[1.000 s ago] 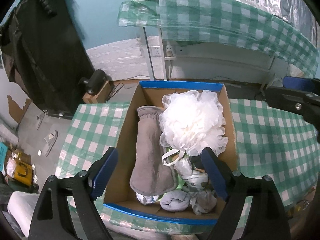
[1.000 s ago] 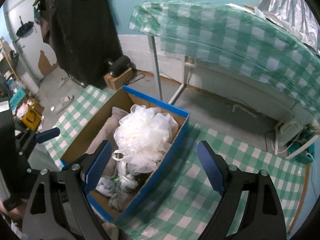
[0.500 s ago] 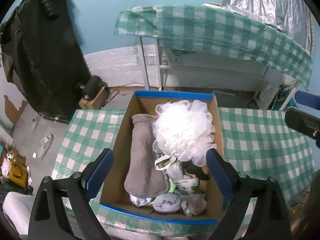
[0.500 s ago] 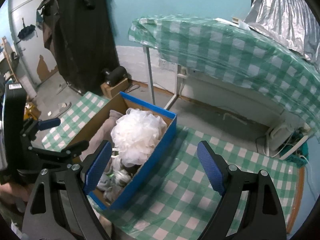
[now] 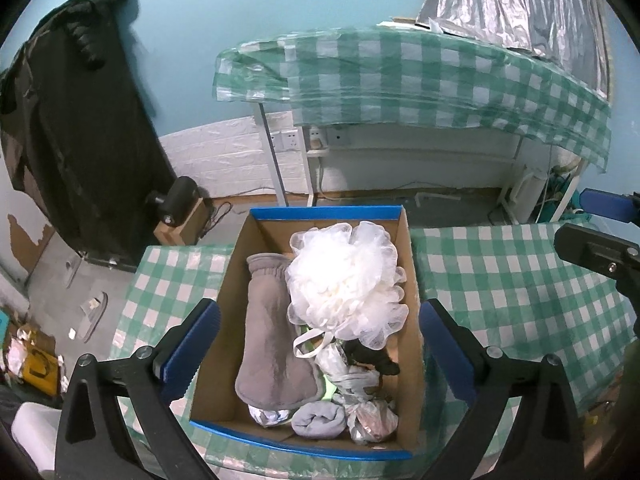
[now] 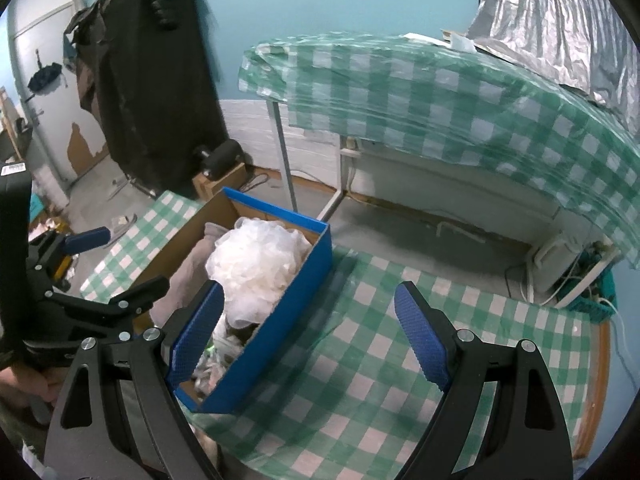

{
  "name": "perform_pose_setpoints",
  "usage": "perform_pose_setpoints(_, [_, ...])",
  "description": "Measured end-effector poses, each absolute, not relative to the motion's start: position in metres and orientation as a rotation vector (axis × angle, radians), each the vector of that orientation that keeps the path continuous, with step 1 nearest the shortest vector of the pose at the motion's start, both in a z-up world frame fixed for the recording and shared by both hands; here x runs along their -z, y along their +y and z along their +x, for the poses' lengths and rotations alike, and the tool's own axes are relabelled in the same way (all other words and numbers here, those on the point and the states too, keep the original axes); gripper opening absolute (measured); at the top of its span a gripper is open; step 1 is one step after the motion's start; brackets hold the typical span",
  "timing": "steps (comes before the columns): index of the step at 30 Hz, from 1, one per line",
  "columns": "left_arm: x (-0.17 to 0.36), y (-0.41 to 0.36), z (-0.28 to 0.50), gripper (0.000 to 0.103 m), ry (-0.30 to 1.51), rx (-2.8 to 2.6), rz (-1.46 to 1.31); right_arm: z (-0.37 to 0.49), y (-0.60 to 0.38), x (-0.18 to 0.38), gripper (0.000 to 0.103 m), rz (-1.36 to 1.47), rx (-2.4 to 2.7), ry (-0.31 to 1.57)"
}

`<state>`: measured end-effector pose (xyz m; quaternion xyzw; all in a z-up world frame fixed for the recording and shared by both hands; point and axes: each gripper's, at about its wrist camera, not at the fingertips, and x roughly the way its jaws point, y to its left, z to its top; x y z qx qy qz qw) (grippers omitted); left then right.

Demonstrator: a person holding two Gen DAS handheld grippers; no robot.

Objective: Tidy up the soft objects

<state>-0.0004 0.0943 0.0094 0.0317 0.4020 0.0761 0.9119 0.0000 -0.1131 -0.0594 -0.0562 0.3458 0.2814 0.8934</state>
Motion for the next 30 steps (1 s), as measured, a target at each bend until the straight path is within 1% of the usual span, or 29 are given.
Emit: perform_pose_setpoints(30, [-0.015, 0.074, 0.01, 0.1, 0.833, -0.135, 0.051, 0.006, -0.136, 0.062, 0.086, -0.072, -0.545, 0.721])
